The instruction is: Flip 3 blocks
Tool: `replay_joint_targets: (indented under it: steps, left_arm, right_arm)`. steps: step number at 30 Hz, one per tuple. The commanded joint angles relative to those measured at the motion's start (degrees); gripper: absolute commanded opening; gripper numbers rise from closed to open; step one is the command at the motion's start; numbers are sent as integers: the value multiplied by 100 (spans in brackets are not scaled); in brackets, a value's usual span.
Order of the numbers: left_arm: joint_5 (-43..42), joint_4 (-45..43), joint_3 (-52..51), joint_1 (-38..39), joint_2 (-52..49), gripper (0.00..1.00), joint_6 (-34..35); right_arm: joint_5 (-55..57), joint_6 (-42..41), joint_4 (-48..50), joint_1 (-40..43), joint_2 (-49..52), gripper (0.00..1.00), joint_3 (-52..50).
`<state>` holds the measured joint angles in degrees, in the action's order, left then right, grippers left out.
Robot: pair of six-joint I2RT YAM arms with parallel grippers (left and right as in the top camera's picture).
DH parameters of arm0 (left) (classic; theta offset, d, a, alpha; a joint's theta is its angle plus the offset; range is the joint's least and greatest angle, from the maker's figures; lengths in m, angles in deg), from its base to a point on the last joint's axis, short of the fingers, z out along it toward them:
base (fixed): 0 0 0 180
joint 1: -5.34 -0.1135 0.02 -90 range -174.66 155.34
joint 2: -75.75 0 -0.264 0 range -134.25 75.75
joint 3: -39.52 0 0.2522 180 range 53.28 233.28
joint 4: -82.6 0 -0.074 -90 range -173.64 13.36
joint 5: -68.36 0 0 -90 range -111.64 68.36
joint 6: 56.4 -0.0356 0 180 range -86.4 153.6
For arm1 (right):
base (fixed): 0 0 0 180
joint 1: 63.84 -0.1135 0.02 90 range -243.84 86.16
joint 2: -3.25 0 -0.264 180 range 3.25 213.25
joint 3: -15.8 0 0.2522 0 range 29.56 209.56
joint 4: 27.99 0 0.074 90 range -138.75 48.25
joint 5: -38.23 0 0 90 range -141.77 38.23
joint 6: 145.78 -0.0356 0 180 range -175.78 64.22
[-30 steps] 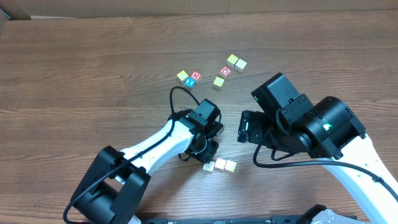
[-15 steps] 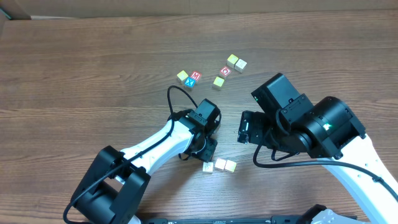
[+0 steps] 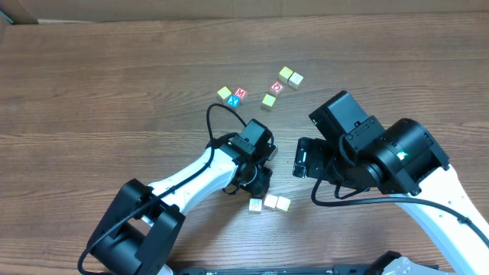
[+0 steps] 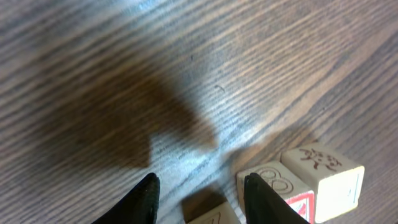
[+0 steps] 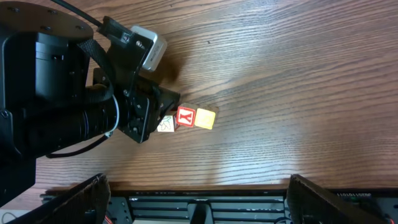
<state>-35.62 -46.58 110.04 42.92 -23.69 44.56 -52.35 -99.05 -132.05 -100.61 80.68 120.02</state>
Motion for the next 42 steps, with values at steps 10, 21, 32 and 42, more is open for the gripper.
replay_joint_targets:
  steps: [10, 21, 32, 42]
  left_arm:
    - [-365, 13, -35, 39, -66, 35, -280]
    - [-365, -109, -35, 223, -66, 37, -195]
    - [-195, 44, -35, 310, -66, 33, -170]
    - [2, 234, -35, 304, -66, 29, -109]
  right_arm:
    - [46, -2, -68, 15, 2, 92, -24]
    - [0, 0, -70, 15, 2, 92, -24]
    - [-20, 0, -175, 15, 2, 91, -24]
    - [-61, 0, -199, 15, 2, 91, -24]
